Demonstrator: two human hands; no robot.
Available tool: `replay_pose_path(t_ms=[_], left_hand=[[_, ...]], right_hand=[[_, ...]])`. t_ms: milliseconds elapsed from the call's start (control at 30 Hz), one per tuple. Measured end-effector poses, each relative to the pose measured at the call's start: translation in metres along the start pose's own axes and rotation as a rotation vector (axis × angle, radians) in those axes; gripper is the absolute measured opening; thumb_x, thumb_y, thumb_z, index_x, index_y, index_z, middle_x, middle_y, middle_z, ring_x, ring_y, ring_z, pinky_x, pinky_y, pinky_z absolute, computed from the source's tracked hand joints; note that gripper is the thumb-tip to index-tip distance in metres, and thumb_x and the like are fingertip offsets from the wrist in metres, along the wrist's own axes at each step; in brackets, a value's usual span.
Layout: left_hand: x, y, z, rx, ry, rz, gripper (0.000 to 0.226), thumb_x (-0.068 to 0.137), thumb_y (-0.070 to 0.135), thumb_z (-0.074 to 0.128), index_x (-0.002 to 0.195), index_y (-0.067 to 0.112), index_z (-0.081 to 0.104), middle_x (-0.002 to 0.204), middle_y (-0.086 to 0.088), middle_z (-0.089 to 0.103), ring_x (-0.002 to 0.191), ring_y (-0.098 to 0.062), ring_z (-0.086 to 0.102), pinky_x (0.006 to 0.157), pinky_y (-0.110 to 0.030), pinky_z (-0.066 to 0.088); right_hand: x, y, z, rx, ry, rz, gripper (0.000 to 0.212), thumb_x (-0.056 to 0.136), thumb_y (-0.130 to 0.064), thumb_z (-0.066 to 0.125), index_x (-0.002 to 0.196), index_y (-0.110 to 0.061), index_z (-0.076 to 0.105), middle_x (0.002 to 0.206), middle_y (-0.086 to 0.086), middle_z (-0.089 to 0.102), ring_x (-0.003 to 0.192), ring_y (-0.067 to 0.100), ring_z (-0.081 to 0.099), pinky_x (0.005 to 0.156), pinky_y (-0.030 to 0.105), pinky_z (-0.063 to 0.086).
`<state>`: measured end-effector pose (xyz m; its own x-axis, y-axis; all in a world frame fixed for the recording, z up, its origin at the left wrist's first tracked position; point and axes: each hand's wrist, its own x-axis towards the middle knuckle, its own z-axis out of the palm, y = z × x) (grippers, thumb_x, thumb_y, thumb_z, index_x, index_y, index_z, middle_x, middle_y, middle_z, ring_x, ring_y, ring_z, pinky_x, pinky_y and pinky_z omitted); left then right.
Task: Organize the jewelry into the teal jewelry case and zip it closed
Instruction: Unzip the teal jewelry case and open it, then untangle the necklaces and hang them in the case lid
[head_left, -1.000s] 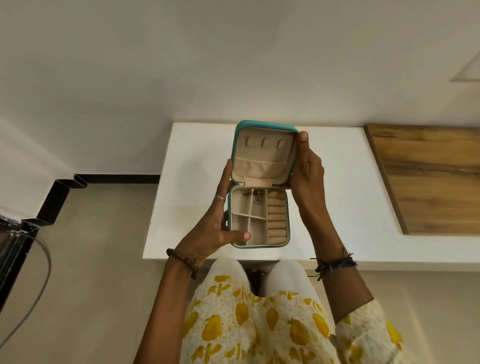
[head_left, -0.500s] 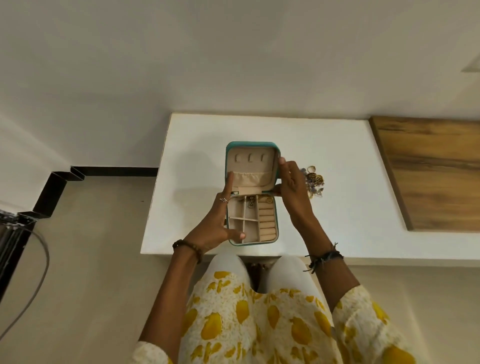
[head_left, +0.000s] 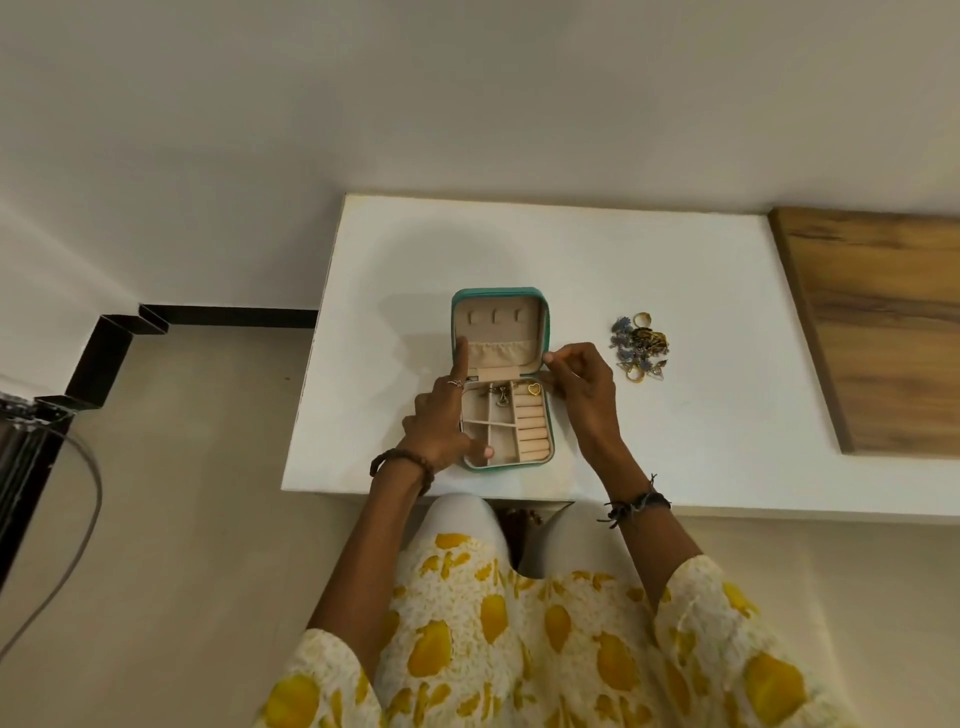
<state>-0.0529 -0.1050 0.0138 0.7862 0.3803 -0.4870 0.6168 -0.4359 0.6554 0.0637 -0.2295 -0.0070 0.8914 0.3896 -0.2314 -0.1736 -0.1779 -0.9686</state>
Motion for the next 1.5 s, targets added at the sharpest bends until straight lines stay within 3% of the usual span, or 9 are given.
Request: replay_pose_path(t_ms=[100,200,333,533,867,1100,1233,1333,1500], left_hand=[[-0.004,0.007,-0.001,0.069,0.026,-0.065,0.119,0.067,0.014,0.078,0.141,0.04,-0.012,0.145,-0.008,0.022,0.129,-0.031,0.029,0.103,-0.046,0.03],[-0.019,0.021,0.005,0.035,0.31,-0.135,0.079,0.08,0.012,0.066,0.142,0.033,0.023,0.14,-0.007,0.03,0.128,-0.027,0.032,0.101,-0.043,0.03],[-0.028,0.05,0.023,-0.053,0.644,-0.021,0.023,0.089,0.017,0.054,0.11,0.022,0.062,0.118,-0.004,0.056,0.11,-0.023,0.048,0.091,-0.037,0.036],[0.0,0.055,0.046,-0.137,0.577,0.007,0.021,0.09,0.011,0.05,0.104,0.011,0.066,0.108,-0.009,0.064,0.101,-0.026,0.057,0.089,-0.036,0.048],[0.007,0.035,0.058,-0.167,0.588,0.039,0.02,0.087,0.011,0.057,0.104,0.011,0.067,0.109,-0.009,0.063,0.101,-0.023,0.057,0.082,-0.02,0.039],[-0.008,0.038,0.044,-0.394,0.624,-0.039,0.019,0.089,0.02,0.056,0.093,0.006,0.069,0.094,-0.008,0.068,0.083,-0.014,0.058,0.074,-0.017,0.044],[-0.02,0.041,0.032,-0.794,0.325,-0.267,0.029,0.09,0.03,0.052,0.086,0.007,0.07,0.07,0.004,0.066,0.062,-0.007,0.06,0.064,-0.017,0.049],[-0.03,0.045,0.029,-1.203,0.08,-0.301,0.027,0.091,0.03,0.051,0.083,0.01,0.068,0.059,0.005,0.07,0.056,-0.004,0.066,0.056,-0.016,0.053],[-0.037,0.042,0.025,-1.408,0.037,-0.286,0.012,0.087,0.016,0.057,0.082,0.013,0.067,0.066,0.007,0.072,0.068,-0.005,0.066,0.062,-0.015,0.053]], right_hand=[[-0.009,0.004,-0.004,-0.133,0.036,-0.057,0.007,0.091,-0.014,0.056,0.085,-0.017,0.06,0.088,-0.003,0.065,0.079,0.007,0.063,0.072,0.025,0.054],[-0.024,0.007,-0.006,-0.302,0.143,-0.141,0.005,0.09,-0.016,0.059,0.091,-0.017,0.063,0.094,0.0,0.066,0.08,0.006,0.059,0.075,0.018,0.05],[-0.041,0.002,-0.002,-0.651,0.134,-0.259,0.015,0.093,-0.016,0.053,0.098,-0.013,0.066,0.098,0.005,0.061,0.077,0.007,0.053,0.061,0.005,0.034],[-0.041,-0.003,0.013,-0.968,0.064,-0.312,0.022,0.095,-0.019,0.047,0.099,-0.008,0.065,0.095,0.01,0.056,0.07,0.027,0.058,0.057,0.027,0.038],[-0.031,-0.001,0.018,-1.095,0.037,-0.294,0.022,0.095,-0.016,0.045,0.091,0.0,0.059,0.095,0.015,0.053,0.066,0.03,0.055,0.055,0.029,0.032],[-0.045,-0.021,0.007,-0.568,0.08,-0.084,0.015,0.088,-0.026,0.055,0.084,-0.015,0.064,0.086,-0.003,0.058,0.071,0.006,0.051,0.064,0.021,0.039],[-0.059,-0.047,0.006,0.004,0.0,0.318,0.02,0.089,-0.022,0.056,0.074,-0.013,0.064,0.062,0.002,0.058,0.053,0.01,0.05,0.054,0.022,0.043],[-0.069,-0.056,0.008,0.04,-0.041,0.458,0.026,0.088,-0.021,0.057,0.064,-0.011,0.056,0.044,-0.003,0.046,0.044,0.01,0.039,0.045,0.02,0.033],[-0.083,-0.057,0.01,0.021,-0.062,0.503,0.022,0.087,-0.027,0.06,0.079,-0.006,0.059,0.056,-0.002,0.047,0.046,0.008,0.037,0.046,0.019,0.032]])
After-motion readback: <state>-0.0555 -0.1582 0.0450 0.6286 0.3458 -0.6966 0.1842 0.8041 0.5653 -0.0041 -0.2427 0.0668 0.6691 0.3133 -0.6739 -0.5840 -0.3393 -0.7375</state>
